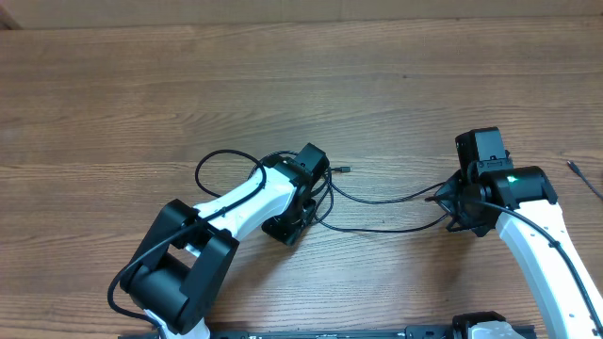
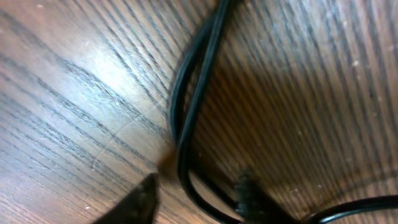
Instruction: Untangle cables
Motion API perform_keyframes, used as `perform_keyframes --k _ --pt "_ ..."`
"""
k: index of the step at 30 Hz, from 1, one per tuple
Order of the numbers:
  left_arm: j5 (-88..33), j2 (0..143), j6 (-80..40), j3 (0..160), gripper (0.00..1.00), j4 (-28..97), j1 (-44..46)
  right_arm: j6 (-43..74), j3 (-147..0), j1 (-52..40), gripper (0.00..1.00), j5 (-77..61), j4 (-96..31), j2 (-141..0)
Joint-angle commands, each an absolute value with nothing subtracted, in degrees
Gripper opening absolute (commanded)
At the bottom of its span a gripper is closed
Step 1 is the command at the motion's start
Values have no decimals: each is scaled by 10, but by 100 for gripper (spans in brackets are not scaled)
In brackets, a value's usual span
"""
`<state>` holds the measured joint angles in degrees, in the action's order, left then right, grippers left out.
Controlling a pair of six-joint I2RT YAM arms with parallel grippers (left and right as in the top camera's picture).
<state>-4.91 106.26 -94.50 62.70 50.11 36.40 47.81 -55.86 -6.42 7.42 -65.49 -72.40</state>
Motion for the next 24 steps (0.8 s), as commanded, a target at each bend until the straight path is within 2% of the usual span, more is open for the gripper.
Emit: perform_keyframes --k 1,3,9,12,17,24 --pt "-43 1100 -925 612 19 509 366 482 -557 -64 4 74 -653 -725" --pt "-39 1099 -893 614 4 509 359 482 -557 -64 4 74 -652 -725" --pt "-29 1094 -726 657 4 548 291 477 -557 -64 4 74 -663 -725" --pt "21 1080 -715 728 5 664 222 429 -557 -64 4 74 -663 -725" --pt "80 1037 -711 871 5 812 120 415 -557 -64 4 74 -663 -725" --pt "63 944 -636 1035 4 850 14 419 -557 -64 4 78 -659 -725"
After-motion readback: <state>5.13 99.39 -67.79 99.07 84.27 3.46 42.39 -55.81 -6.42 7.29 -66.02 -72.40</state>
